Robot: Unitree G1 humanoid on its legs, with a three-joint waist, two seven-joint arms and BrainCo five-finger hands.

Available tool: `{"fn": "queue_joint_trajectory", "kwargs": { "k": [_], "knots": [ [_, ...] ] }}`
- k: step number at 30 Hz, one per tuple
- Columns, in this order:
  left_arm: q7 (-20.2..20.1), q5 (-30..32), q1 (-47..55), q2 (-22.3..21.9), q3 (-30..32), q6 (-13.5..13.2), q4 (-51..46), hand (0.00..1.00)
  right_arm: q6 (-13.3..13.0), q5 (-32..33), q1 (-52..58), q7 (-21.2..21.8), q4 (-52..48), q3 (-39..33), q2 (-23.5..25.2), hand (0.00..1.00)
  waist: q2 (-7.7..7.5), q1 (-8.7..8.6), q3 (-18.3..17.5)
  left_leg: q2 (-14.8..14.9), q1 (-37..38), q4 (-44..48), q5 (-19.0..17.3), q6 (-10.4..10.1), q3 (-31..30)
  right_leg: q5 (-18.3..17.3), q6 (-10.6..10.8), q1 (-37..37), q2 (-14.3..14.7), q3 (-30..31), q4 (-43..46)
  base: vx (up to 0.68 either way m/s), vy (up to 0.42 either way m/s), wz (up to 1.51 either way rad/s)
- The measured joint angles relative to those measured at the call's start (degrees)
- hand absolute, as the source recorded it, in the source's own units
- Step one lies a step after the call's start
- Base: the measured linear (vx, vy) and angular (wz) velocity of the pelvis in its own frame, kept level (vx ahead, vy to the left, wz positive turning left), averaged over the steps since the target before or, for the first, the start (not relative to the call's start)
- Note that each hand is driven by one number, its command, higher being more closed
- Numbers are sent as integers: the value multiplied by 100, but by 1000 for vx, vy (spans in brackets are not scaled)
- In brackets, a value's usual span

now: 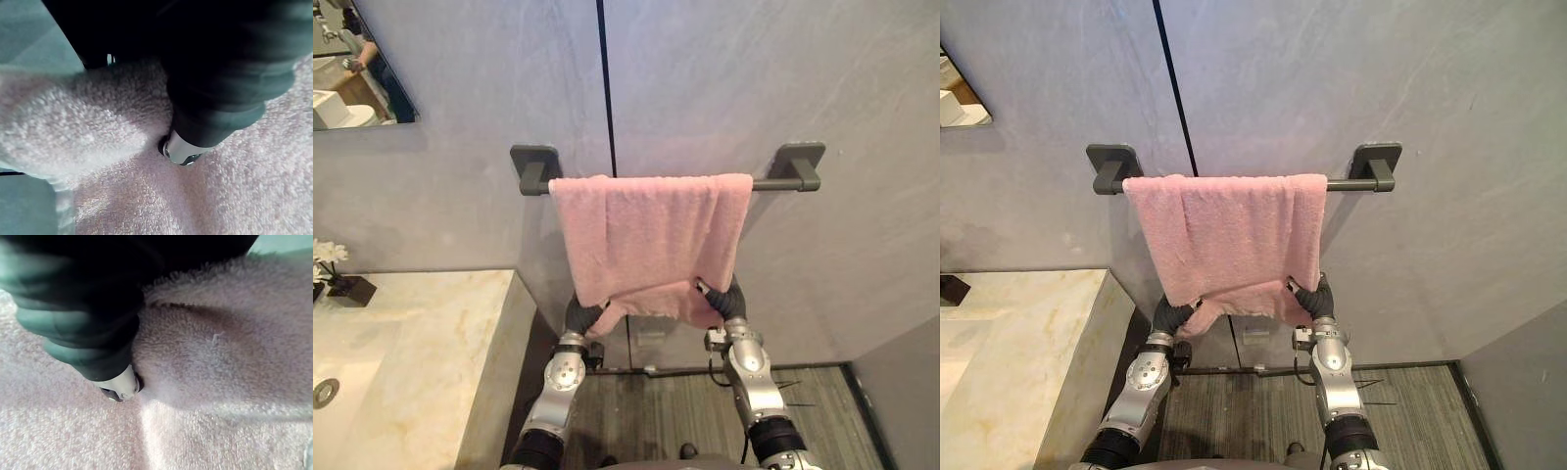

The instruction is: Organize washtable

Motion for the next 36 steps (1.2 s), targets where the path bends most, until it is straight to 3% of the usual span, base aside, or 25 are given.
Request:
{"fn": "queue_joint_trajectory", "kwargs": {
  "k": [5, 10, 15, 19, 25, 30, 36],
  "knots": [
    [15, -172, 4, 0, 64, 9, -3, 0, 55, 71, 130, -128, 3, -169, 0, 0, -59, -4, 34, 0, 2, 0, -1, 0, -4, -7, 6, 27, -5, -40, -34, -6, -12, 1],
    [225, -775, 401, 54, 560, 206, 0, 0, 495, 469, 703, -508, 265, -828, -53, 0, -90, -12, 65, 12, 0, 2, -4, -4, -10, -32, 1, 37, -5, -86, -34, -14, -29, 3],
    [391, -824, 658, 387, 937, 249, -15, 0, 526, 714, 1081, -644, 192, -1169, -303, 0, -96, -13, 66, 21, -1, 56, -10, -13, 0, -35, -2, 31, -6, -82, 20, -46, -33, 0],
    [402, -825, 704, 430, 1189, 249, -187, 0, 517, 766, 1209, -650, -246, -1411, -269, 0, -99, -13, 66, 38, -16, 150, -56, -62, 26, -56, -25, 1, -5, -63, 114, -80, -27, -3],
    [414, -761, 872, 437, 1471, 245, -1554, 0, 496, 726, 1416, -882, -1649, -2399, -442, 0, -108, -38, 59, 100, -93, 192, -114, -112, 41, -196, -58, -141, 24, -7, 260, -46, -25, -4],
    [745, -706, 765, 463, 2118, -16, -3157, 0, 357, 429, 1254, -1149, -3167, -2975, -926, 0, -59, -33, 25, 102, -87, 222, -88, -80, 19, -151, -67, -117, 33, -39, 247, 19, -8, 1],
    [773, -1023, 248, 906, 2000, -529, -4505, 0, -132, 423, 344, -1144, -4686, -2481, -1518, 0, -49, 0, 17, 95, -92, 220, -88, -79, -17, -151, -66, -99, 24, -88, 236, 9, -7, 4]
  ]
}}
